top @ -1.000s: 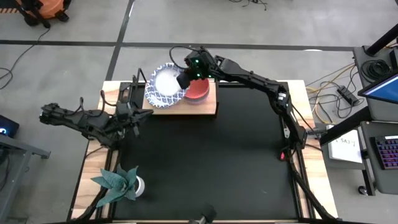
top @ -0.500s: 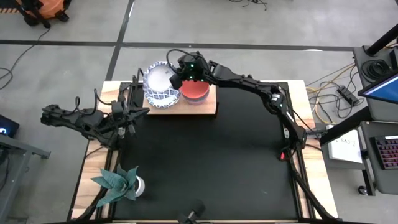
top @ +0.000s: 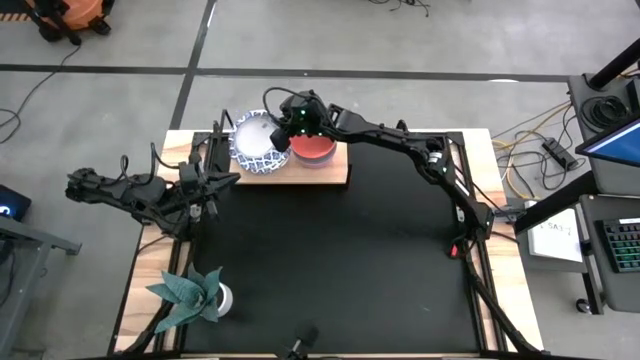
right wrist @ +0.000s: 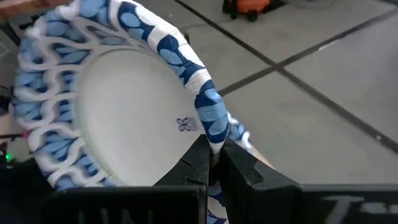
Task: Place and stack bowls onto a shelf
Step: Stack the white patterned bowl on top of the white patterned bowl, then return to Home Position
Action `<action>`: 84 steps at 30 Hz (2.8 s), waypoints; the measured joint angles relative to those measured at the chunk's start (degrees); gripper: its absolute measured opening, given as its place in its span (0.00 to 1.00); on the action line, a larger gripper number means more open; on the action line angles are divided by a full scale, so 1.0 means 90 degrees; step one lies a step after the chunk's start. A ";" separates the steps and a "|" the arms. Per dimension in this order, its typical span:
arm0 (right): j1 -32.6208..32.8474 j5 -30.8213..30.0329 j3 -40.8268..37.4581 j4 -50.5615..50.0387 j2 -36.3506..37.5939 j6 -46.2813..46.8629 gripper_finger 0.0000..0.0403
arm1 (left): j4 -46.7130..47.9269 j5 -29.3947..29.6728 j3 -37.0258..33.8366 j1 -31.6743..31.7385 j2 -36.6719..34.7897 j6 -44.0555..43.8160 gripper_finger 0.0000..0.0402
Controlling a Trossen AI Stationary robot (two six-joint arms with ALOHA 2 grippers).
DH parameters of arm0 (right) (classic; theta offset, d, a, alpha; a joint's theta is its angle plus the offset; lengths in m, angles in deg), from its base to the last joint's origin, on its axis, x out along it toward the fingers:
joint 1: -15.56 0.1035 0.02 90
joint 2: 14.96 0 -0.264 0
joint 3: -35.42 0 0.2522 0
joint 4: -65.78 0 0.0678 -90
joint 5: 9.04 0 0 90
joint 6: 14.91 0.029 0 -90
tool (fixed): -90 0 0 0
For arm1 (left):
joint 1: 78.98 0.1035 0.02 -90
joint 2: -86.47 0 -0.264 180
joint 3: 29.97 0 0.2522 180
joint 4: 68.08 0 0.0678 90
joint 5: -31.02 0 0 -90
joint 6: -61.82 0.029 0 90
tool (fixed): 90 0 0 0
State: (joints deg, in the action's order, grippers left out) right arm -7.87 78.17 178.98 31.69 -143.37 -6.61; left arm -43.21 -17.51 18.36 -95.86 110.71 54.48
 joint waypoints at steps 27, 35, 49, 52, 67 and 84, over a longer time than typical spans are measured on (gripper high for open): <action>0.0049 0.0625 0.0000 -0.0171 0.0342 0.0372 0.30 | 0.0091 -0.0008 -0.0024 0.0000 0.0005 0.0102 0.00; 0.0845 0.1215 -0.0705 -0.0370 0.1239 -0.1142 0.23 | 0.0202 -0.0010 -0.0024 0.0000 0.0005 0.0257 0.00; 0.1883 0.1151 -0.6686 0.2407 0.4970 -0.1747 0.13 | 0.0644 -0.0438 -0.0167 -0.0006 0.0054 0.0055 0.00; 0.2073 0.1149 -0.8002 0.2895 0.5824 -0.1764 0.13 | 0.0385 -0.0851 -0.0482 -0.0008 0.0044 -0.0208 0.00; 0.2143 0.1127 -1.2323 0.4155 1.0262 -0.1546 0.13 | 0.0131 -0.2503 -0.1229 -0.0034 -0.0557 0.0933 0.00; 0.2128 0.1072 -1.3722 0.4117 1.3485 -0.1933 0.13 | -0.1224 -0.2510 -0.2864 -0.0010 -0.2440 0.1137 0.00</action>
State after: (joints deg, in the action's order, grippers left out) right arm 11.29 87.81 55.48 68.74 -22.00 -24.01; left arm -54.22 -40.10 -7.42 -95.95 88.75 64.72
